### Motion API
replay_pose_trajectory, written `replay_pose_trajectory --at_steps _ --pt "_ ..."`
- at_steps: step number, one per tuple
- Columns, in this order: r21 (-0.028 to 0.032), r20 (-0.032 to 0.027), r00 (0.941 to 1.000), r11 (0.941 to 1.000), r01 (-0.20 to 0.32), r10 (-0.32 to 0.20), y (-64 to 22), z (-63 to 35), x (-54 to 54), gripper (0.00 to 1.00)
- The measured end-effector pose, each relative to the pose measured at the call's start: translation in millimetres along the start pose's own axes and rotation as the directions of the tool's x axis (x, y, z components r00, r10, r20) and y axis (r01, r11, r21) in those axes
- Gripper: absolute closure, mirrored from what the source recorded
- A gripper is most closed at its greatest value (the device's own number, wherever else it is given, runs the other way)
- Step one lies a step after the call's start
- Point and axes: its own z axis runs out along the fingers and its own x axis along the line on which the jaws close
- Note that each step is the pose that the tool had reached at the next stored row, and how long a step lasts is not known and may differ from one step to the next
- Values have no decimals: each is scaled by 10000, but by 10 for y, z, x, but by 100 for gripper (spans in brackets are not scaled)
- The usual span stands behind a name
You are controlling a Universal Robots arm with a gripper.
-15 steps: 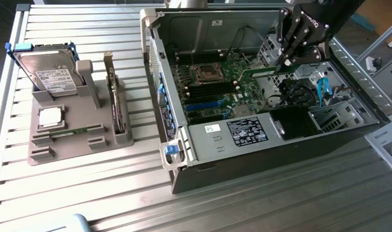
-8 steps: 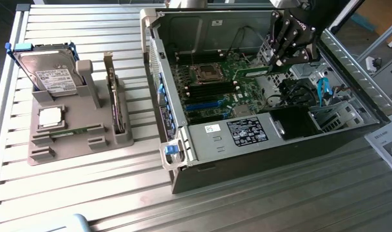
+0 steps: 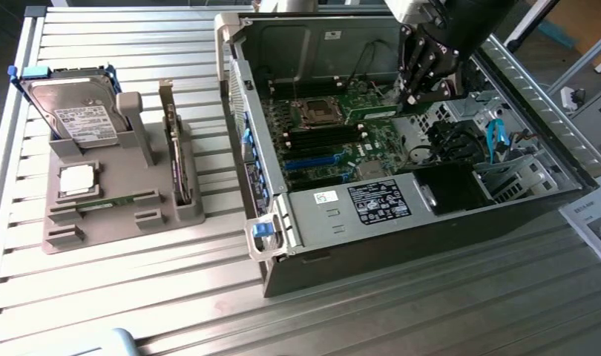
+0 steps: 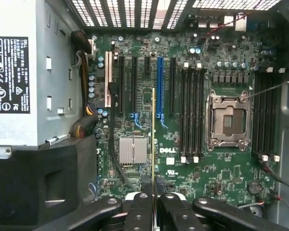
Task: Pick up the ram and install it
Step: 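Insert the ram into the slot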
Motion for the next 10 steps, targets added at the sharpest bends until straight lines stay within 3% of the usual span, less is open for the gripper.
replay_pose_trajectory --at_steps 7,10 --pt "1 -16 10000 10000 -19 19 33 110 3 87" --pt "1 -13 10000 10000 -22 22 120 177 -43 87"
